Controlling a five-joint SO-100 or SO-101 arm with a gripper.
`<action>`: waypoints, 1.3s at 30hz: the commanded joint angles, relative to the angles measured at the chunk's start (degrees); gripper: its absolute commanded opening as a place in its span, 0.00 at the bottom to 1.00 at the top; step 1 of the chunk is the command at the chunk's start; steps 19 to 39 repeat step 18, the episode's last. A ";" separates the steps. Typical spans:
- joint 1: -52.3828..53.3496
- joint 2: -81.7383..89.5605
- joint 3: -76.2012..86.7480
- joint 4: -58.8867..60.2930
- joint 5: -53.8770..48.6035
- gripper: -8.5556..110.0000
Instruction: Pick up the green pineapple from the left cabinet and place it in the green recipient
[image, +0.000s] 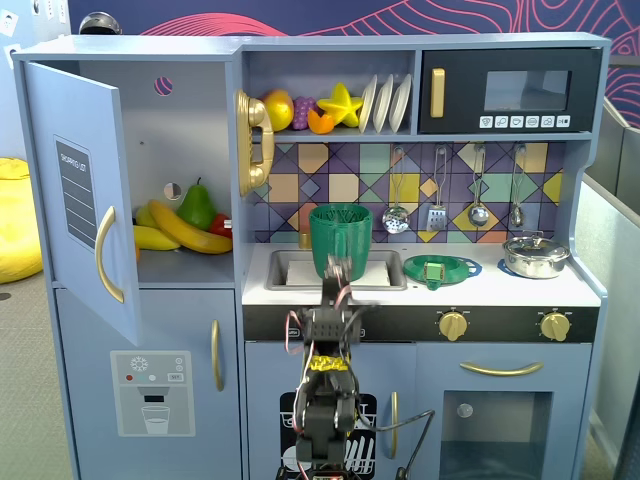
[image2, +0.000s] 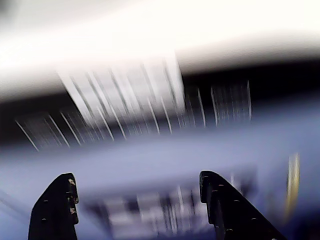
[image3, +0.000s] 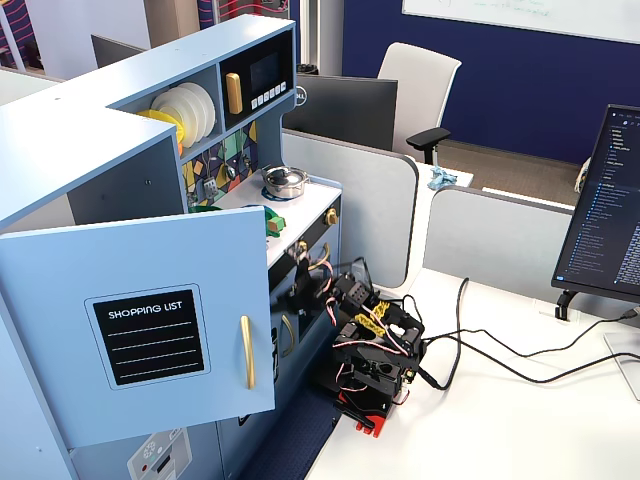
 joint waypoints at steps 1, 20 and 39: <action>1.93 3.78 8.96 2.37 1.58 0.26; 1.49 9.84 18.63 29.88 -2.29 0.19; 1.49 9.84 18.63 29.88 -2.29 0.19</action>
